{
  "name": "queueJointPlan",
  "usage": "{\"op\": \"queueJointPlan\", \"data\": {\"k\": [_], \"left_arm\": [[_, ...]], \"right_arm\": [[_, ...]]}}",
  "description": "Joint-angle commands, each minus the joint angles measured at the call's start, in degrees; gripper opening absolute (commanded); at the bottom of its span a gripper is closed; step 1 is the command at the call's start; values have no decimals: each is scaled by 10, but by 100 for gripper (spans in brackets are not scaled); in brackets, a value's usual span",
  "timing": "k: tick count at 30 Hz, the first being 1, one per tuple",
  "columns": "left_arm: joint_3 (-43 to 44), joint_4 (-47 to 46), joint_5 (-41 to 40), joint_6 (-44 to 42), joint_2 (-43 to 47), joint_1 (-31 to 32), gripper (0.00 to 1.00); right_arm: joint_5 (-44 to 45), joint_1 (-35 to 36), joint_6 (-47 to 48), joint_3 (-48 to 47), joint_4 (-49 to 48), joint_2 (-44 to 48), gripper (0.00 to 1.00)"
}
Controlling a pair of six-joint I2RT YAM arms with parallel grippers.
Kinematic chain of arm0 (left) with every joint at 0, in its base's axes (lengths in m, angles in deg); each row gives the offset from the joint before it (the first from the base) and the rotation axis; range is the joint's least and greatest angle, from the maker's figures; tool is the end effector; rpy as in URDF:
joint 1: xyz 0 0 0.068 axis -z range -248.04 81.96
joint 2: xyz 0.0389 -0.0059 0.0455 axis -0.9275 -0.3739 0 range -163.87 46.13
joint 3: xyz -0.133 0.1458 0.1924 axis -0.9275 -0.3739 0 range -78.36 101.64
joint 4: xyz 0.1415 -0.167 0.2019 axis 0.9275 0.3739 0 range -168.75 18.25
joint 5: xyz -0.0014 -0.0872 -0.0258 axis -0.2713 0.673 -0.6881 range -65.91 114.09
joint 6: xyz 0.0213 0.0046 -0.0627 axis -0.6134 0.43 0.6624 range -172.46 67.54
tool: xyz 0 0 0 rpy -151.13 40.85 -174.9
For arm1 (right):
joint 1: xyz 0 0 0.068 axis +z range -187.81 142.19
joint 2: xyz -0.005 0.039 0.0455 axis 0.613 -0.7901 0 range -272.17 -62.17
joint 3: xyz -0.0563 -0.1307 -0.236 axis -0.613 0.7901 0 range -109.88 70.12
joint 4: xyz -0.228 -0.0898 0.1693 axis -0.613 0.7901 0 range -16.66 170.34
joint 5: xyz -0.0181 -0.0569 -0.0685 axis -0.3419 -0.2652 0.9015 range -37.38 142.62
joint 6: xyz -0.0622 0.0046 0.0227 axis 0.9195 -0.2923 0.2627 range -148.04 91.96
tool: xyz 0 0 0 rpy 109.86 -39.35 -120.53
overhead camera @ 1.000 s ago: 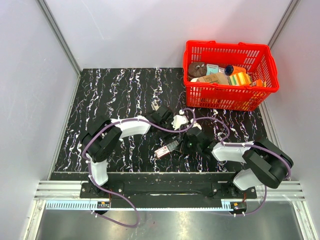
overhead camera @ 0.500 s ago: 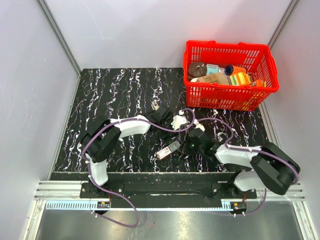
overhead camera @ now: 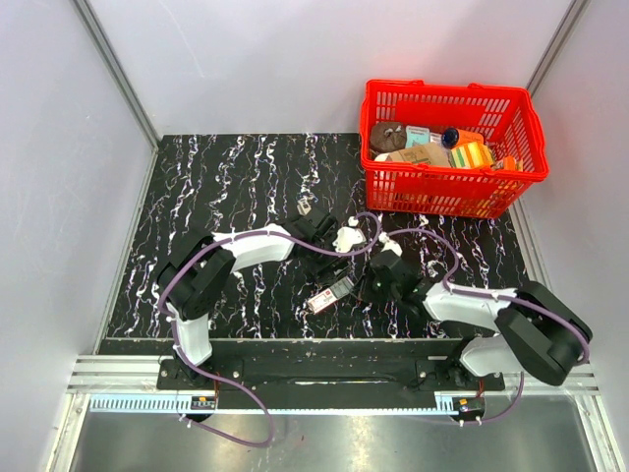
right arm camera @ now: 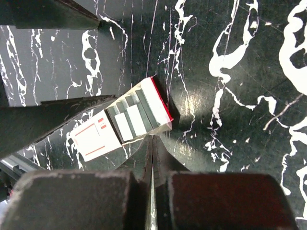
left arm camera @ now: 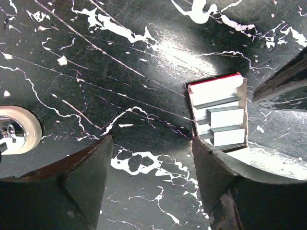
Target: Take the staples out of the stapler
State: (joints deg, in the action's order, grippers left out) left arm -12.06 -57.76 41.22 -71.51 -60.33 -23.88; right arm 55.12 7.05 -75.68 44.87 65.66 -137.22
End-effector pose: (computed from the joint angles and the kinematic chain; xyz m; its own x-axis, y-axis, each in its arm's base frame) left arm 0.2840 -0.2975 0.1236 -0.3434 0.7682 -0.5403 0.9308 0.3553 -0.0864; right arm 0.1957 0.1915 0.1087 -0.8241 0.2214 -0.5214 -0.1081 0.8421 0.5284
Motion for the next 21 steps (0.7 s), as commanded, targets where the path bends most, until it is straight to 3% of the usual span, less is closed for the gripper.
{"op": "queueJointPlan", "data": {"k": [1, 8, 14, 21], "left_arm": [[1, 41, 12, 6, 11, -3, 71], [8, 52, 10, 4, 31, -28, 71], [16, 85, 24, -12, 92, -70, 72], [-44, 106, 61, -71, 151, -72, 74]], "right_arm": [[8, 3, 18, -42, -44, -40, 0], [10, 3, 31, -73, -39, -51, 0], [49, 2, 47, -76, 19, -2, 0], [74, -21, 82, -104, 64, -8, 4]]}}
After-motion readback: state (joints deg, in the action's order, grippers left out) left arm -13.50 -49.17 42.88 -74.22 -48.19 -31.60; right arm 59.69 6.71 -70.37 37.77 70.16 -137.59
